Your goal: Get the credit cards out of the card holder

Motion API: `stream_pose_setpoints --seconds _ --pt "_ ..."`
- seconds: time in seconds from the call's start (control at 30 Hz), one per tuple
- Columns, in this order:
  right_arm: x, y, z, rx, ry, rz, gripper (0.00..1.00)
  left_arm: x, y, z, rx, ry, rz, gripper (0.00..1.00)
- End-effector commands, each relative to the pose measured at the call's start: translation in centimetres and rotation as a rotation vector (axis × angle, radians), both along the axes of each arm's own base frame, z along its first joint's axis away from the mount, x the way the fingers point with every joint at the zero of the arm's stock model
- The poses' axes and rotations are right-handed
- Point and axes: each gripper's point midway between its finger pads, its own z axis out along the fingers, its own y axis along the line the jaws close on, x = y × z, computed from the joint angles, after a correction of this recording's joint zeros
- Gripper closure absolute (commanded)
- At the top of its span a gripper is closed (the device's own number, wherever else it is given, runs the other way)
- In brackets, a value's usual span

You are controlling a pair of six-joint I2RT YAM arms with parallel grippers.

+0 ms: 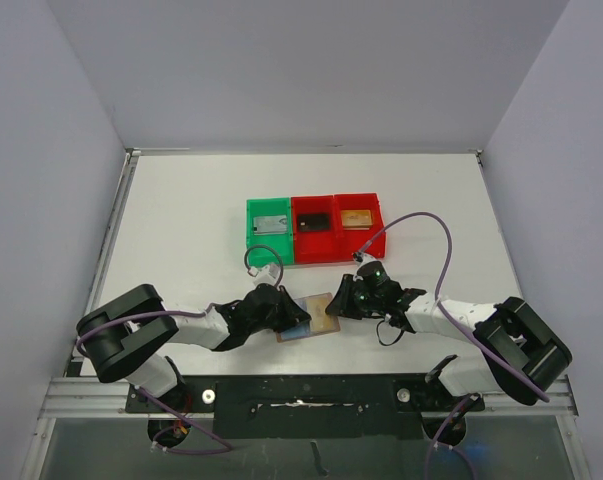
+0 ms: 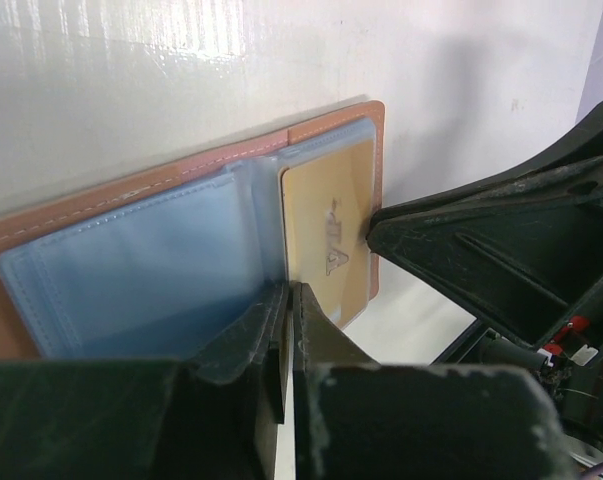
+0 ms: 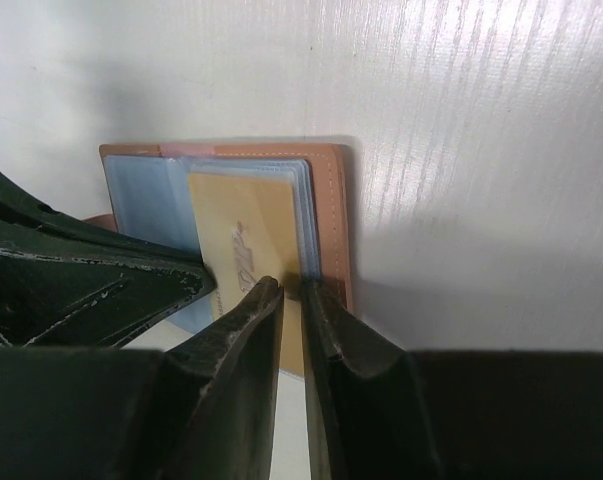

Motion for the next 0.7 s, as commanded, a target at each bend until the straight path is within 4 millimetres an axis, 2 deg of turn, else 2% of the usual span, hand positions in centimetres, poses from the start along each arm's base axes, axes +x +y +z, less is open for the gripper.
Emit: stream_pose_setpoints --seconds 0.0,0.67 --pt "-0.6 -0.1 -0.8 -0.023 0.021 0.022 0.84 1.1 -1.5 2.7 -0.099 -0.065 0.009 1.00" --pt "-0.5 -0.2 -1.1 -0.035 0.030 0.017 0.84 1.0 -0.2 2.9 -0.072 -0.069 0.043 1.00"
